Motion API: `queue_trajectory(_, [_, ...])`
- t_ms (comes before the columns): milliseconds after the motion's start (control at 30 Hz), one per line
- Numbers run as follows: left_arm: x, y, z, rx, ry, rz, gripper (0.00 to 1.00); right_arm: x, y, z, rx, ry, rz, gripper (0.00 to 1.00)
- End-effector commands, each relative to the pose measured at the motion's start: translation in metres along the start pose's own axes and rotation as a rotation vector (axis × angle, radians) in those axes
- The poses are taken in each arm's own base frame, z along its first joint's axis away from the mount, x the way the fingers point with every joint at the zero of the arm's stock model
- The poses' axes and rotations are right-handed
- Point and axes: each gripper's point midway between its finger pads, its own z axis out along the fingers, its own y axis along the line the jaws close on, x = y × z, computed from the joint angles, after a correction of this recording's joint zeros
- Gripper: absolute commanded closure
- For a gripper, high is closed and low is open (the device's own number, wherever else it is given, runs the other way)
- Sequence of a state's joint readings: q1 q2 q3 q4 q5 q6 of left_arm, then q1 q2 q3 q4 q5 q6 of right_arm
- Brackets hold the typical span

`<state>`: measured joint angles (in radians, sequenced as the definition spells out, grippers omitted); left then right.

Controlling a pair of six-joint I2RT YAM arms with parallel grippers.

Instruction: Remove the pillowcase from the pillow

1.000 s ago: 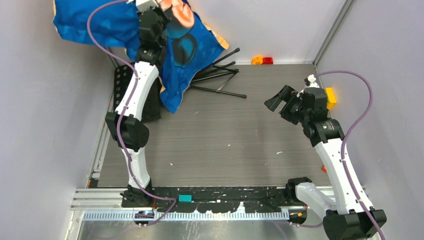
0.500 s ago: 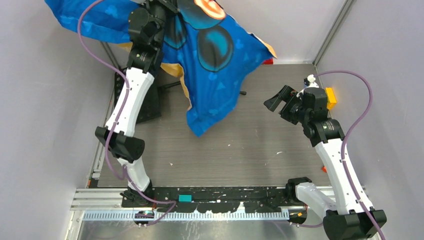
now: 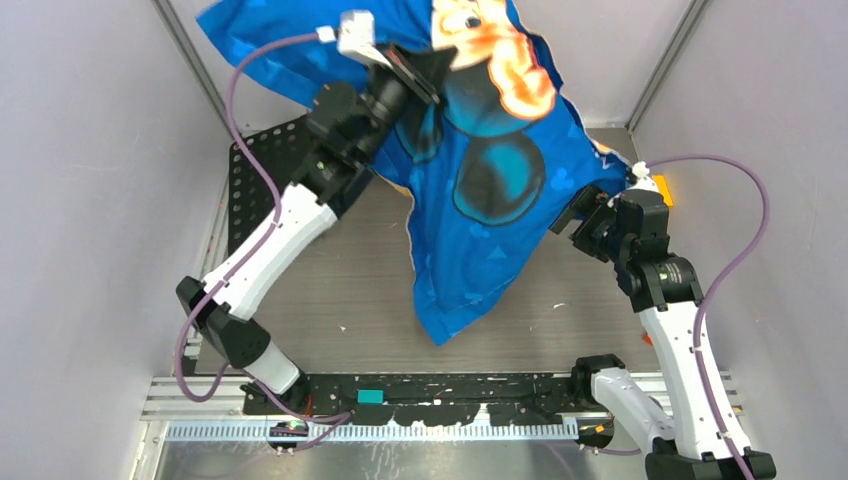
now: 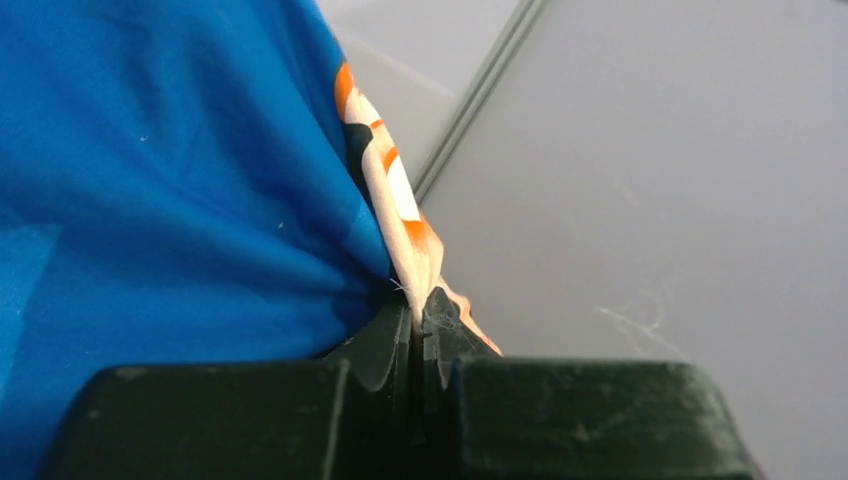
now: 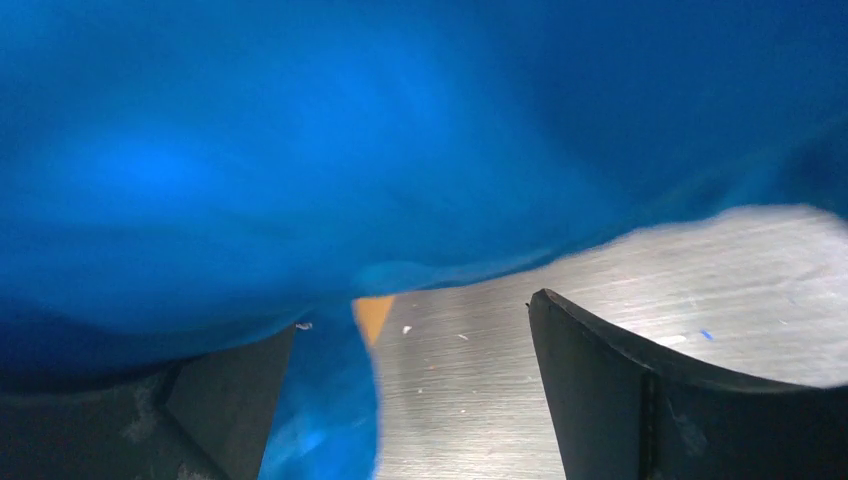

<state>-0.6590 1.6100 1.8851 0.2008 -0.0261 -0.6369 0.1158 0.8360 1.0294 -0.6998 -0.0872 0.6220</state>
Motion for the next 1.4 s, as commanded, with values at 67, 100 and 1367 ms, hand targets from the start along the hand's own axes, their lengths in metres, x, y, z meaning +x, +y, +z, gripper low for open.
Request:
queue_trajectory(67, [0.067, -0.040, -0.051, 0.030, 0.042, 0.092, 1.00, -0.030, 0.008, -0.016, -0.019, -0.158, -0.015, 0.08])
queue_trajectory(100, [0.086, -0.027, -0.058, -0.016, 0.077, 0.090, 1.00, -0.030, 0.007, -0.015, -0.017, -0.156, -0.015, 0.08])
queue_trajectory(1367, [0.183, 0.387, -0.253, -1.178, 0.416, 0.105, 1.00, 0.063, -0.014, 0.033, 0.057, 0.289, 0.009, 0.08])
